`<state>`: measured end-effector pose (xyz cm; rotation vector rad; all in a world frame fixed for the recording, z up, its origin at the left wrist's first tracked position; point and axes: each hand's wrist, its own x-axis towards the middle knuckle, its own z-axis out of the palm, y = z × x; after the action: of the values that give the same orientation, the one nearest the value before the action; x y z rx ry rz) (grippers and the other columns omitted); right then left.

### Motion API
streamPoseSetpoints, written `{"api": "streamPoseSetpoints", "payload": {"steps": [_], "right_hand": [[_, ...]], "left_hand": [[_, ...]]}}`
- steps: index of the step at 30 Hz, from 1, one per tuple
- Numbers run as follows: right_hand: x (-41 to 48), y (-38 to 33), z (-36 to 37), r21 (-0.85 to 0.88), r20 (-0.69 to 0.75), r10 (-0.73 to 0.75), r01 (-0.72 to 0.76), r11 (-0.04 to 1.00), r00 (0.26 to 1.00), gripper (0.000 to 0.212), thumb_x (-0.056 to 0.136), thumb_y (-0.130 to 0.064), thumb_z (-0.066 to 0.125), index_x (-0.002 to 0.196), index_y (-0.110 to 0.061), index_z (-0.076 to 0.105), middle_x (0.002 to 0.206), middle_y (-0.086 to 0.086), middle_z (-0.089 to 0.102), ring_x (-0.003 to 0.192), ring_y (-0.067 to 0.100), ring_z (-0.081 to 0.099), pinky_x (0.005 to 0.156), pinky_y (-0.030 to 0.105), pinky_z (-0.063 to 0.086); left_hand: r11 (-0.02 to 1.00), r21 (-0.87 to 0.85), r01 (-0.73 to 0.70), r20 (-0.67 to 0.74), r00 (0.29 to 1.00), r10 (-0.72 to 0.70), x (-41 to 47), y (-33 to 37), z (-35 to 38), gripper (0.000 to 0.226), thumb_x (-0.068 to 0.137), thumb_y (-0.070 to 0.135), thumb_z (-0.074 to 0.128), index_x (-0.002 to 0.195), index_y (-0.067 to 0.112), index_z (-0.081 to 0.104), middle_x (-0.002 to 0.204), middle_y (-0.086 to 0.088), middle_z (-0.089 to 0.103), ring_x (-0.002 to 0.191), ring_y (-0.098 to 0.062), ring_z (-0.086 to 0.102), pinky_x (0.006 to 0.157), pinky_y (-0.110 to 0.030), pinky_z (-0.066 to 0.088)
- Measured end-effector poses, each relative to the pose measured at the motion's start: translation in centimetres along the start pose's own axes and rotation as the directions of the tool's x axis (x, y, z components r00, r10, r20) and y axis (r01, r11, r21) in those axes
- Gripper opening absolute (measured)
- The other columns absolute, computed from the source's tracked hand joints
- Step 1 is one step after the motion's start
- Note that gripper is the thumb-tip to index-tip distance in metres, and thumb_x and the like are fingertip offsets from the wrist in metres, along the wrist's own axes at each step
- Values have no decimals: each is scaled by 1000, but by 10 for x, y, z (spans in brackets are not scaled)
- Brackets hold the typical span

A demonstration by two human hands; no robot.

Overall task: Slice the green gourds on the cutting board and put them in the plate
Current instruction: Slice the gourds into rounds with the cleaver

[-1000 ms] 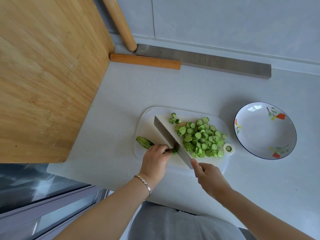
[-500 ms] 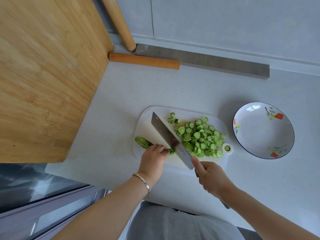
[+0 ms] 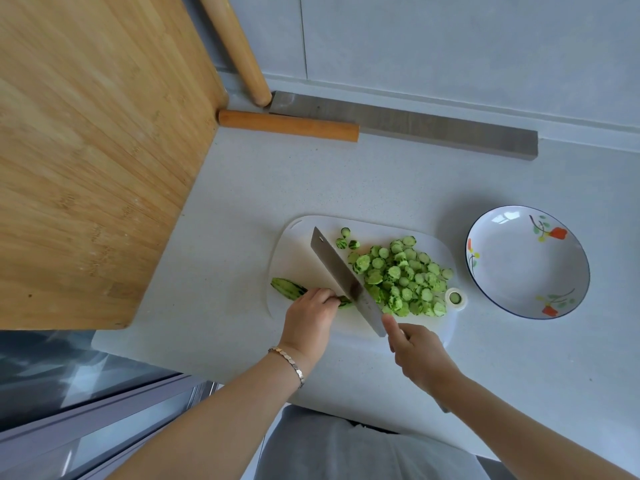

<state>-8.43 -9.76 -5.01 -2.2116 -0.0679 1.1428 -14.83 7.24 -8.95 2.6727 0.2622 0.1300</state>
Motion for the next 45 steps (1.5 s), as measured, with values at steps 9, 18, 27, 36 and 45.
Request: {"api": "streamPoseSetpoints", "payload": {"steps": [9, 18, 27, 36, 45], "right_hand": [[-8, -2, -20, 107, 35, 26, -30, 994, 999, 53, 88, -59, 39, 64, -12, 42, 49, -1, 38, 41, 14, 28, 42, 21, 27], [-13, -10, -14, -48, 44, -31, 33, 998, 999, 55, 89, -61, 35, 66, -11, 41, 56, 3, 41, 50, 17, 34, 56, 27, 33], [-17, -16, -2, -133, -36, -71, 66, 989, 997, 53, 92, -53, 39, 58, -14, 26, 53, -2, 28, 48, 14, 24, 49, 25, 23], [3, -10, 0, -108, -4, -36, 35, 994, 999, 54, 91, -56, 37, 61, -12, 32, 58, 5, 38, 53, 18, 32, 55, 28, 30], [-9, -6, -10, 50, 28, -8, 7, 999, 1000, 54, 89, -59, 37, 64, -11, 40, 51, 1, 40, 47, 18, 34, 51, 26, 32]], "left_hand": [[994, 88, -61, -28, 998, 63, -5, -4, 0, 37, 33, -15, 79, 62, 7, 71, 68, -5, 63, 61, -25, 60, 56, -25, 46], [994, 97, -57, -6, 998, 57, -3, -3, -2, 39, 29, -14, 76, 59, 10, 71, 65, -2, 65, 58, -22, 61, 56, -24, 46], [996, 84, -31, 21, 999, 29, 1, -3, 0, 39, 30, -12, 78, 61, 11, 71, 63, 0, 66, 58, -21, 61, 57, -22, 46], [996, 81, -30, -11, 999, 31, -2, -4, -2, 36, 37, -12, 80, 66, 8, 73, 70, -4, 66, 61, -23, 62, 59, -24, 50], [993, 92, -76, -32, 996, 79, -2, -3, -7, 37, 35, -15, 69, 66, 4, 73, 68, -7, 66, 61, -24, 64, 53, -24, 50]]}}
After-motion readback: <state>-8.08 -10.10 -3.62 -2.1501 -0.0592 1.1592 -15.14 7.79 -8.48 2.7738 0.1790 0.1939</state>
